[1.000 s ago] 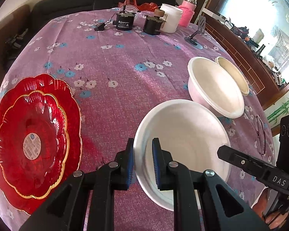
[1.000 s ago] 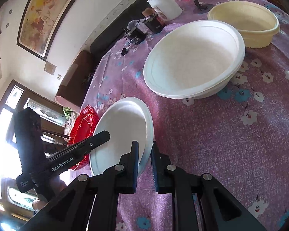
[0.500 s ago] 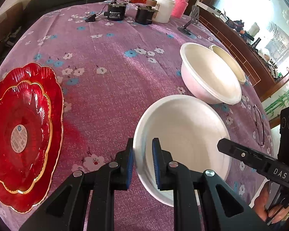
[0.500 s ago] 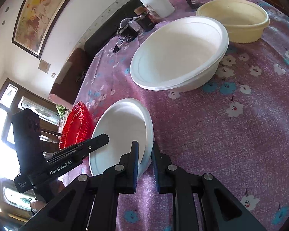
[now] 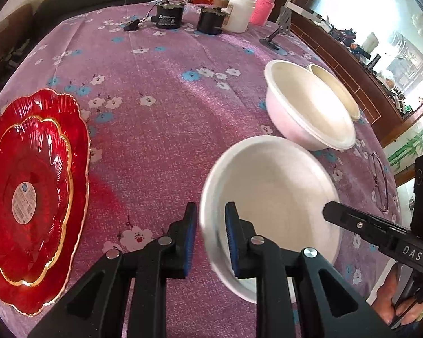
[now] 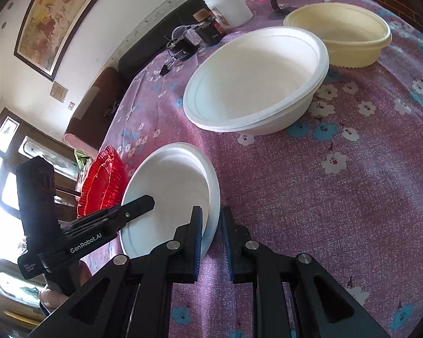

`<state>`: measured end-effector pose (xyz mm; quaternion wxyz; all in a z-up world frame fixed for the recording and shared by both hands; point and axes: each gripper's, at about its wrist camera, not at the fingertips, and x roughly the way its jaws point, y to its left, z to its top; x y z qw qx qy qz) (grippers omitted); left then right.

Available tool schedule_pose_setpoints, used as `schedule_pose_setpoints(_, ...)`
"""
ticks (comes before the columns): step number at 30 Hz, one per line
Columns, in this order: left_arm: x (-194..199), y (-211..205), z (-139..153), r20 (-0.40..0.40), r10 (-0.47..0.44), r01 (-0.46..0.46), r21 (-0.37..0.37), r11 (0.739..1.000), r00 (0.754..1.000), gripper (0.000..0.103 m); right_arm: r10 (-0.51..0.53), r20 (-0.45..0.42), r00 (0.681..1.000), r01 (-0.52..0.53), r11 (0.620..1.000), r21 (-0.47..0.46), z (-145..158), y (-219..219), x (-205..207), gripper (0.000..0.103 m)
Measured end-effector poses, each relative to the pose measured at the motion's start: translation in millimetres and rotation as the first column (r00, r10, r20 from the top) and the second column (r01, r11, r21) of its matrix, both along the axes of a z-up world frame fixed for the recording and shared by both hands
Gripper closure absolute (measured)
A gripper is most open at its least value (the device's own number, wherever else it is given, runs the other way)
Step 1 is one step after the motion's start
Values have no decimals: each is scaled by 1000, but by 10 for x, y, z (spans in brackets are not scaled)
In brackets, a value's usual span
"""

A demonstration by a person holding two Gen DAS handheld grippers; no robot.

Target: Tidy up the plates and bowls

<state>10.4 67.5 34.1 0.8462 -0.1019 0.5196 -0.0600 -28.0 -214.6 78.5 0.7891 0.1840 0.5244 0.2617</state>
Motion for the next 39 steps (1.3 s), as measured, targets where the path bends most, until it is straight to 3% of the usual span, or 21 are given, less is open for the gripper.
schedule_pose_setpoints(4,-43,-36,69,28,-3,2,31,1000,1000,84,2,18,1000,-2,1000,-5,49,27,-22,89)
schedule_pose_setpoints(11,-51,15,52,19,4,-4,14,1000,1000,84,6,33,999,-6,1000,-6,107,56,-41,89)
schedule_pose_setpoints(18,-131,78,203,63,26,-27,20,999,998,84,29,69,997,-28,999,-17,269,152,-52,89)
schedule_pose_setpoints(32,-346,586,565,158,143,-144,-2,990,977,84,115,147,982,-113,993,-20,611,711,0,89)
schedule_pose_setpoints(39,-444,875,632,183,203,-204,-12,979,962,84,165,154,974,-162,986,-33,641,1040,32,88)
